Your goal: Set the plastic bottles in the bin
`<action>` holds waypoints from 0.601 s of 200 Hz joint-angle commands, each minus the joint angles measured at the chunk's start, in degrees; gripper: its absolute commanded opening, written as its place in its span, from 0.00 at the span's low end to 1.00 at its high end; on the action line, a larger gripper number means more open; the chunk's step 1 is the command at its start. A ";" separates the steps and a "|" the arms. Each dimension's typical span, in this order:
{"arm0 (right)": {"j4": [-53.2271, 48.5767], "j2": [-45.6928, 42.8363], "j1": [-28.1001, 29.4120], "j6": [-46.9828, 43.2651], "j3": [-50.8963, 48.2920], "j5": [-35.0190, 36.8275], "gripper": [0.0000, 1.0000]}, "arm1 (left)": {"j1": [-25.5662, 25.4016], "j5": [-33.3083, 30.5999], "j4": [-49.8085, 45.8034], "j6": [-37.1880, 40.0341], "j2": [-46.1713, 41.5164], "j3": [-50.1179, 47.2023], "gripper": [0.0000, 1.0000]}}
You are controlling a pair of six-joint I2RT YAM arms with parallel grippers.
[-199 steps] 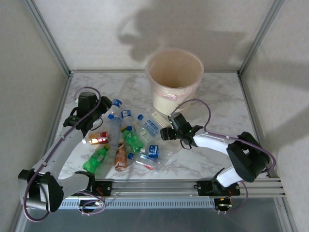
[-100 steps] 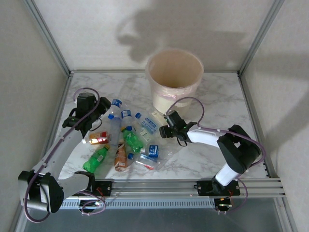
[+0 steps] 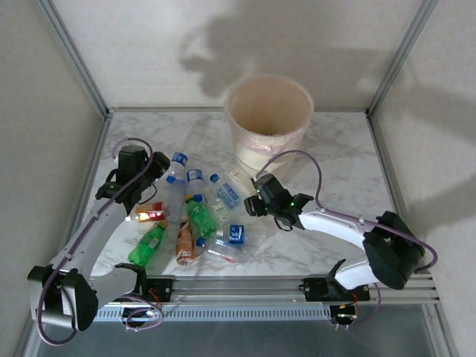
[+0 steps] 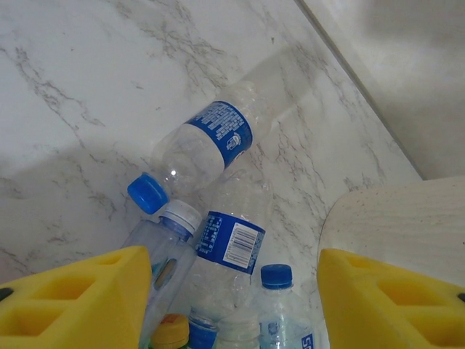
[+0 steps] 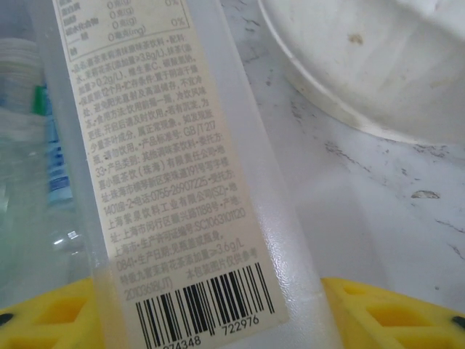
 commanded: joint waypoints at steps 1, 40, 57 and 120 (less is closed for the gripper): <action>-4.75 -4.08 3.12 1.66 3.55 2.50 0.52 | 0.52 -0.88 -0.34 -1.15 -2.30 -1.17 0.63; -11.33 -6.84 8.85 3.99 10.49 6.05 0.51 | 0.44 -2.98 -3.25 -0.28 -4.43 -1.48 0.65; -13.11 -7.64 10.50 4.91 14.81 7.25 0.50 | 0.26 -4.48 -4.82 -0.49 -5.76 -1.99 0.65; -23.29 -3.71 9.80 5.69 37.84 15.67 0.51 | 0.08 -8.42 -9.60 -1.47 -10.73 -4.57 0.67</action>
